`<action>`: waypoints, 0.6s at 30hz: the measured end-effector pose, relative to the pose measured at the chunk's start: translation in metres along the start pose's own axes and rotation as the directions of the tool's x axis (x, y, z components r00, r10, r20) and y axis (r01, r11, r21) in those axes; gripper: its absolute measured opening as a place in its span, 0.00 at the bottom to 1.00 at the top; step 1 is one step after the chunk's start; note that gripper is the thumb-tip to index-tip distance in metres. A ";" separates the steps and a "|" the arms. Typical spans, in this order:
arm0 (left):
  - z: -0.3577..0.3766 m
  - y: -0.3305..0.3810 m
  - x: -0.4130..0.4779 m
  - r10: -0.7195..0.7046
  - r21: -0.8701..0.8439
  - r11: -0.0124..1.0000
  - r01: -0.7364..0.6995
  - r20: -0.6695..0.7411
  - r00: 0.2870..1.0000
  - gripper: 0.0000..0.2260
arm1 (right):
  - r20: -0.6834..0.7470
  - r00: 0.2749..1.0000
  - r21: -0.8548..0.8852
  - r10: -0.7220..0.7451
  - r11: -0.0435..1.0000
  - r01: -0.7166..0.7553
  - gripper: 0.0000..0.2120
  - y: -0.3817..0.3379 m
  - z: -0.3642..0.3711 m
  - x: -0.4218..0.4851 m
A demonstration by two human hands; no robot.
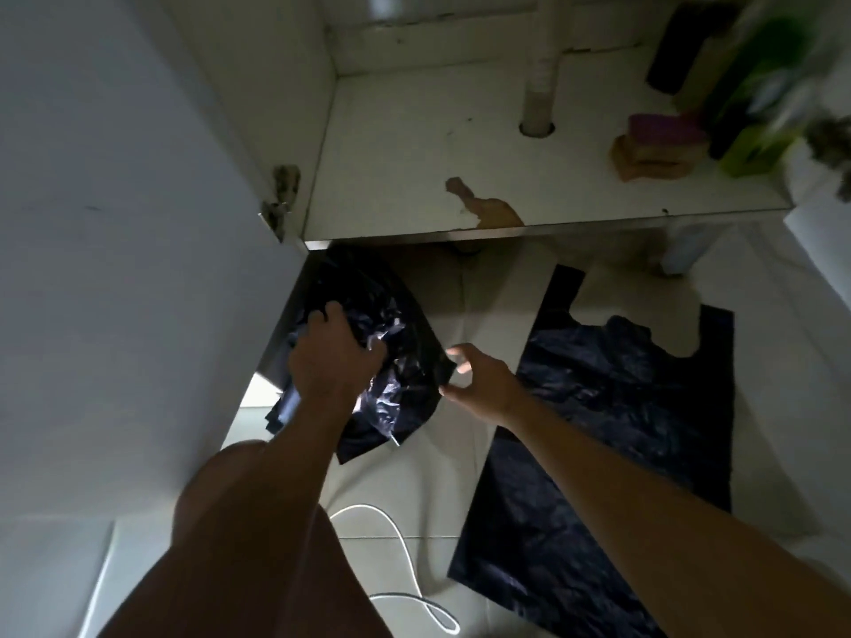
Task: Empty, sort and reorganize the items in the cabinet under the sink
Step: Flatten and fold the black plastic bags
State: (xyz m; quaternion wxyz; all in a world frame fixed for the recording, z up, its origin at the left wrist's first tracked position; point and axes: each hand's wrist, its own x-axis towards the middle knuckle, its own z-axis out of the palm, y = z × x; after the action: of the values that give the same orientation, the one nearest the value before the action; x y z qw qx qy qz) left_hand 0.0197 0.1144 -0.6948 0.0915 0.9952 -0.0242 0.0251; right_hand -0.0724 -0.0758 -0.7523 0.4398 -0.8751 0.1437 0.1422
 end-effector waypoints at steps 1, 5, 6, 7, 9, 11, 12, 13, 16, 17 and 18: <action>0.002 -0.001 0.001 -0.023 -0.016 1.000 0.023 0.013 1.000 0.32 | -0.006 1.000 0.033 0.003 0.999 -0.002 0.32 -0.003 0.001 0.001; 0.009 -0.027 0.006 -0.038 -0.084 0.995 0.046 0.093 0.995 0.16 | 0.036 0.999 0.045 0.018 0.999 -0.019 0.37 -0.032 0.014 0.007; 0.007 -0.030 0.009 -0.016 -0.092 0.996 0.025 0.090 0.996 0.13 | 0.034 0.999 0.032 0.019 0.999 -0.020 0.36 -0.039 0.016 0.009; 0.005 -0.031 0.011 0.002 -0.093 0.996 0.006 0.081 0.997 0.12 | 0.027 0.999 0.027 0.025 0.999 -0.025 0.35 -0.043 0.019 0.011; -0.001 -0.032 0.015 0.040 -0.097 0.995 -0.032 0.082 0.996 0.13 | 0.011 0.999 0.030 0.053 0.998 -0.053 0.32 -0.048 0.023 0.014; -0.007 -0.031 0.020 0.077 -0.128 0.990 -0.066 0.079 0.994 0.15 | -0.004 0.997 0.039 0.082 0.996 -0.081 0.27 -0.051 0.024 0.018; -0.012 -0.031 0.021 0.080 -0.163 0.984 -0.067 0.076 0.994 0.16 | -0.025 0.996 0.045 0.080 0.996 -0.079 0.22 -0.053 0.026 0.020; -0.015 -0.031 0.024 0.082 -0.198 0.978 -0.068 0.061 0.995 0.17 | -0.058 0.996 0.052 0.070 0.996 -0.067 0.17 -0.055 0.027 0.021; -0.020 -0.033 0.029 0.078 -0.235 0.969 -0.074 0.010 0.997 0.17 | -0.120 0.987 0.177 0.109 0.980 -0.087 0.09 -0.058 0.032 0.025; -0.020 -0.035 0.031 0.080 -0.230 0.970 -0.079 -0.006 0.997 0.16 | -0.103 0.979 0.274 0.178 0.951 -0.144 0.10 -0.057 0.035 0.027; -0.020 -0.037 0.033 0.077 -0.235 0.969 -0.078 -0.012 0.997 0.16 | -0.049 0.959 0.386 0.279 0.891 -0.239 0.13 -0.057 0.037 0.028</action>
State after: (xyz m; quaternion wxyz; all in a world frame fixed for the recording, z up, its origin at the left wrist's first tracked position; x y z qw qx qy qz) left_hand 0.0541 0.1531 -0.6797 0.2076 0.9756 -0.0658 0.0269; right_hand -0.0299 -0.0169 -0.7425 0.5683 -0.7537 0.3061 0.1239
